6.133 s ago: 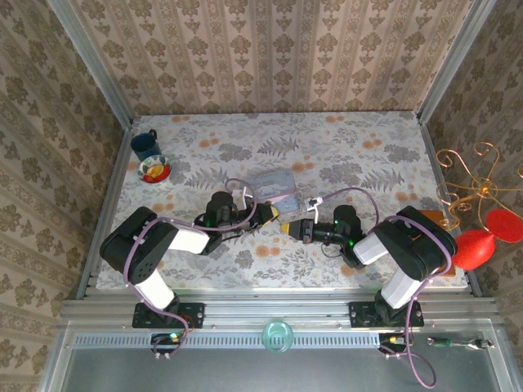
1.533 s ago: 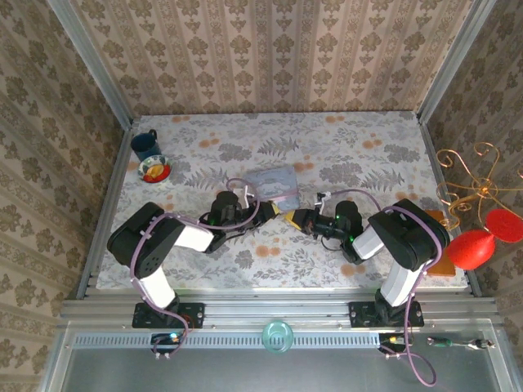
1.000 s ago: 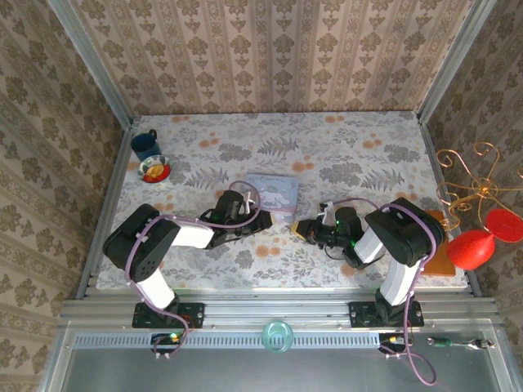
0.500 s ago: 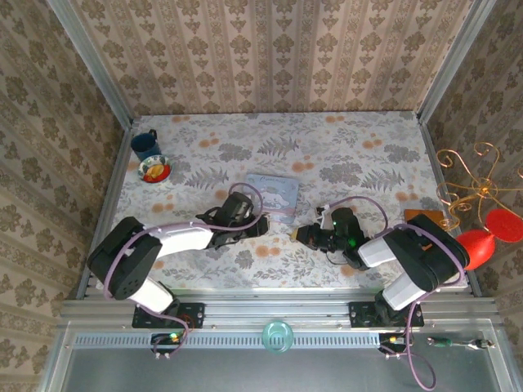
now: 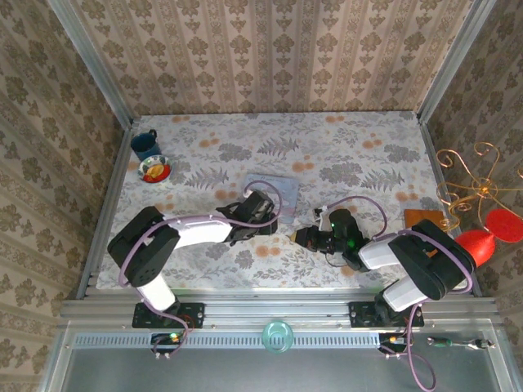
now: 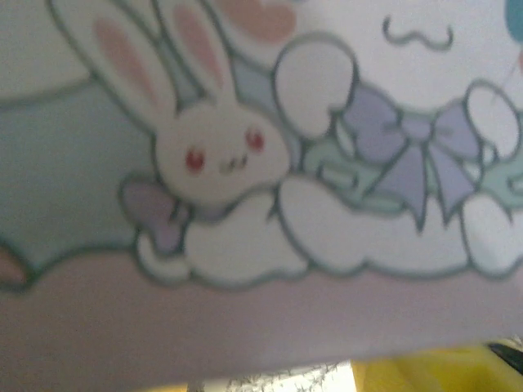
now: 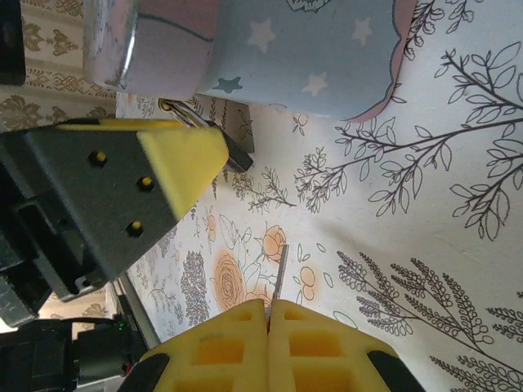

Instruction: Unlock the padlock with the key

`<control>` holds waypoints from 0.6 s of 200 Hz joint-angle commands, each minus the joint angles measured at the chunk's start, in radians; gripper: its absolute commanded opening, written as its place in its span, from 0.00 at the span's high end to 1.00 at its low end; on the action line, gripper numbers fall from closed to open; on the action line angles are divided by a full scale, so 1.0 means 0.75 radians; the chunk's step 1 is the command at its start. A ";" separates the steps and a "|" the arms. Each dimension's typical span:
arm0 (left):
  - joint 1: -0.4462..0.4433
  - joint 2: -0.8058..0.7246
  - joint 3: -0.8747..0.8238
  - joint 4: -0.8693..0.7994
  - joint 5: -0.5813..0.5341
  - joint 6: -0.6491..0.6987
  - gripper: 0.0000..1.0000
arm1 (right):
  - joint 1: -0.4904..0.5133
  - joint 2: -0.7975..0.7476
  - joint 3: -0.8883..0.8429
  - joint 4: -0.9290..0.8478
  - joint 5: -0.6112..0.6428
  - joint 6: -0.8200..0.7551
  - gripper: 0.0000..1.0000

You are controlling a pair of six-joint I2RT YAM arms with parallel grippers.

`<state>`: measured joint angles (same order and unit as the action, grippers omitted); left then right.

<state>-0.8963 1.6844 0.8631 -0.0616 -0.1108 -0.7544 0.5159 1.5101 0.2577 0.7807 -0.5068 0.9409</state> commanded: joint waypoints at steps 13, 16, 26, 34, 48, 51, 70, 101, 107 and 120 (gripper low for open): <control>-0.007 0.056 0.090 -0.149 -0.127 0.065 0.53 | 0.014 -0.029 -0.008 0.021 0.035 -0.028 1.00; -0.008 0.057 0.092 -0.152 -0.128 0.065 0.53 | 0.015 -0.028 -0.008 0.023 0.035 -0.029 1.00; -0.006 0.061 0.098 -0.162 -0.130 0.065 0.56 | 0.016 -0.027 -0.008 0.029 0.035 -0.029 1.00; -0.011 0.061 0.106 -0.172 -0.134 0.065 0.58 | 0.016 -0.026 -0.008 0.031 0.036 -0.030 1.00; -0.017 0.063 0.119 -0.191 -0.144 0.068 0.61 | 0.016 -0.023 -0.007 0.034 0.038 -0.031 1.00; -0.017 0.064 0.122 -0.195 -0.145 0.070 0.61 | 0.016 -0.022 -0.007 0.035 0.038 -0.030 1.00; -0.029 0.062 0.134 -0.219 -0.163 0.079 0.64 | 0.018 -0.017 -0.004 0.038 0.037 -0.030 1.00; -0.039 0.052 0.141 -0.217 -0.152 0.081 0.70 | 0.018 0.004 0.014 0.040 0.026 -0.022 1.00; -0.042 0.048 0.141 -0.217 -0.150 0.081 0.72 | 0.017 0.012 0.020 0.051 0.017 -0.016 1.00; -0.049 0.016 0.124 -0.196 -0.150 0.075 0.75 | -0.001 0.042 0.023 0.114 -0.025 0.023 1.00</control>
<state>-0.9184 1.7218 0.9443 -0.1890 -0.2073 -0.7063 0.5217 1.5093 0.2577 0.7879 -0.5018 0.9421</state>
